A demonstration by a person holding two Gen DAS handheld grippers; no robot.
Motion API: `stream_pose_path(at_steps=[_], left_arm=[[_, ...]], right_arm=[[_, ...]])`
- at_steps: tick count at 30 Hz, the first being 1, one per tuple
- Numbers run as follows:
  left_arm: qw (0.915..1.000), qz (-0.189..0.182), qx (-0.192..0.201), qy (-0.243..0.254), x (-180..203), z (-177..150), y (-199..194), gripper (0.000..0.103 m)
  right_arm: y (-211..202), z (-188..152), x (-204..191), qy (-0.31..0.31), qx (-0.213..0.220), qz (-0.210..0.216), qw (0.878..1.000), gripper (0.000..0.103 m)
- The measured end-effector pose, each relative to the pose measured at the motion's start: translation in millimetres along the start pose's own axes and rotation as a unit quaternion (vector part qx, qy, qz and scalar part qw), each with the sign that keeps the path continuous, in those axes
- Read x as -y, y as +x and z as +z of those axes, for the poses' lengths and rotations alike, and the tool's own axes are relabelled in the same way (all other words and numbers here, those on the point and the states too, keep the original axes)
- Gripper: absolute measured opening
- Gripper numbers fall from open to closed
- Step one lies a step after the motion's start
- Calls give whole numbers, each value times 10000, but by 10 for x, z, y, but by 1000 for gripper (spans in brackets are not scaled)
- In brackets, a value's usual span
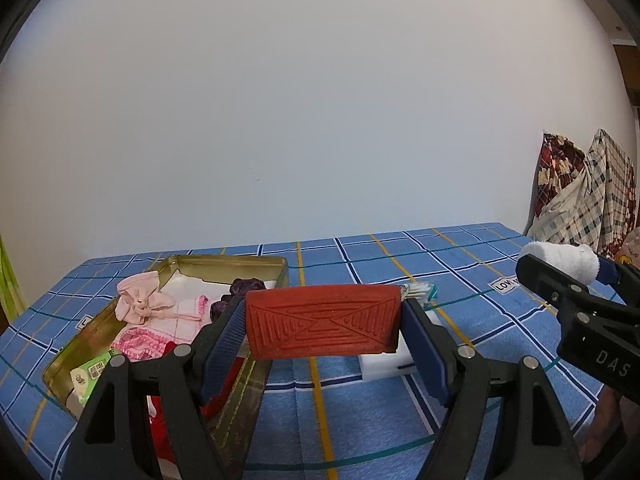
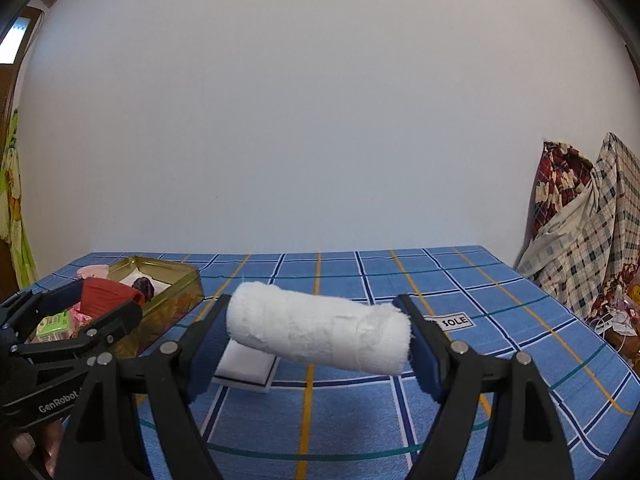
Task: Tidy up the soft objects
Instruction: 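Carry the foam roll with the right tool while the left tool carries the red block to the tray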
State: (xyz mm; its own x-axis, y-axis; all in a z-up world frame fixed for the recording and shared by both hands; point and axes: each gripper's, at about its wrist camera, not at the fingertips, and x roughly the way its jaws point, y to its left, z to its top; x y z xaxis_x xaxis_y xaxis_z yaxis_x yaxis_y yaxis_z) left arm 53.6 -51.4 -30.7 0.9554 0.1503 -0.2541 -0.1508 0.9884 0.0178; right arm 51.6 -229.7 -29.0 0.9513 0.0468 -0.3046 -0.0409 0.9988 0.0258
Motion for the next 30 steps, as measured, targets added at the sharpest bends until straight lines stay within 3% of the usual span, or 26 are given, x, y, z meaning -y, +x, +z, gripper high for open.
stream_pose_path(at_steps=[30], left_arm=[[9996, 256, 41, -115, -320, -58, -185, 79]], right_arm=[[8, -33, -217, 24, -66, 371, 9993, 81]])
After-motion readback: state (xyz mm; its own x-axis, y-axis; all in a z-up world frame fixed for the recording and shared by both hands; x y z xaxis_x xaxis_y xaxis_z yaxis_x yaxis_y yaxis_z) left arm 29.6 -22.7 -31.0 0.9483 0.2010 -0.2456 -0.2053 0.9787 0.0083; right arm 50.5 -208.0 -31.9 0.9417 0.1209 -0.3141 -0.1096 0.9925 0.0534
